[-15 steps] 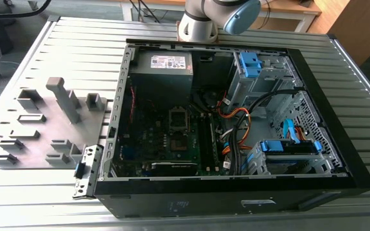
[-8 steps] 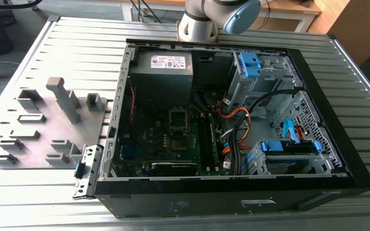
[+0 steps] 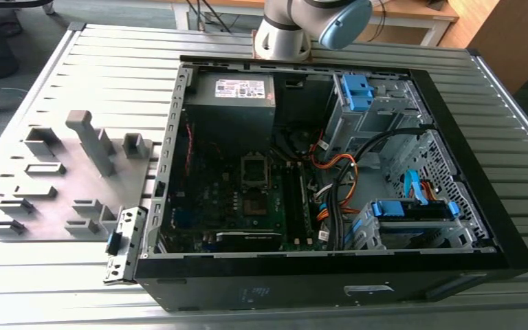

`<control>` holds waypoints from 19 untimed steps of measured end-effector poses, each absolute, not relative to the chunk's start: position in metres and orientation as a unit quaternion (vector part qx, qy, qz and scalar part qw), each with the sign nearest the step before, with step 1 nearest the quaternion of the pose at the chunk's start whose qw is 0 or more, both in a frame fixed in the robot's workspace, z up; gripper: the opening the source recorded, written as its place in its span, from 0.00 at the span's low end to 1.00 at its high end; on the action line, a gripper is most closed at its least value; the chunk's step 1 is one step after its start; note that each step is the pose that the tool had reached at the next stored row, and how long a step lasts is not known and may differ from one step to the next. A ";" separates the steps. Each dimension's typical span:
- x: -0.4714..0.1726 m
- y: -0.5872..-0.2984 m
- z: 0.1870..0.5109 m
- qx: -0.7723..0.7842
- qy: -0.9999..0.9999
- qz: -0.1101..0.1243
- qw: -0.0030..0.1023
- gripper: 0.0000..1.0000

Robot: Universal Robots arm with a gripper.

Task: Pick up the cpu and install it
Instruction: 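Pick up the cpu and move it towards the insertion slot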

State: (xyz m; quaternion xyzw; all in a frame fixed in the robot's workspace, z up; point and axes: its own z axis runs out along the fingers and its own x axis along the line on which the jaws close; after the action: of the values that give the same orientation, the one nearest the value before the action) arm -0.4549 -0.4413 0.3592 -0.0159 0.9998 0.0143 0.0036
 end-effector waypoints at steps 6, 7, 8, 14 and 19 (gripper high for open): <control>-0.455 -0.441 0.360 -0.016 1.000 0.014 0.004 0.47; -0.455 -0.441 0.360 -0.016 1.000 0.014 0.004 0.47; -0.455 -0.441 0.360 -0.016 1.000 0.014 0.004 0.47; -0.453 -0.441 0.360 -0.016 1.000 0.014 0.004 0.47; -0.451 -0.441 0.360 -0.016 1.000 0.014 0.004 0.47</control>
State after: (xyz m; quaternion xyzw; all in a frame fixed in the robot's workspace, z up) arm -0.4507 -0.4412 0.3601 -0.0159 0.9998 0.0143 0.0036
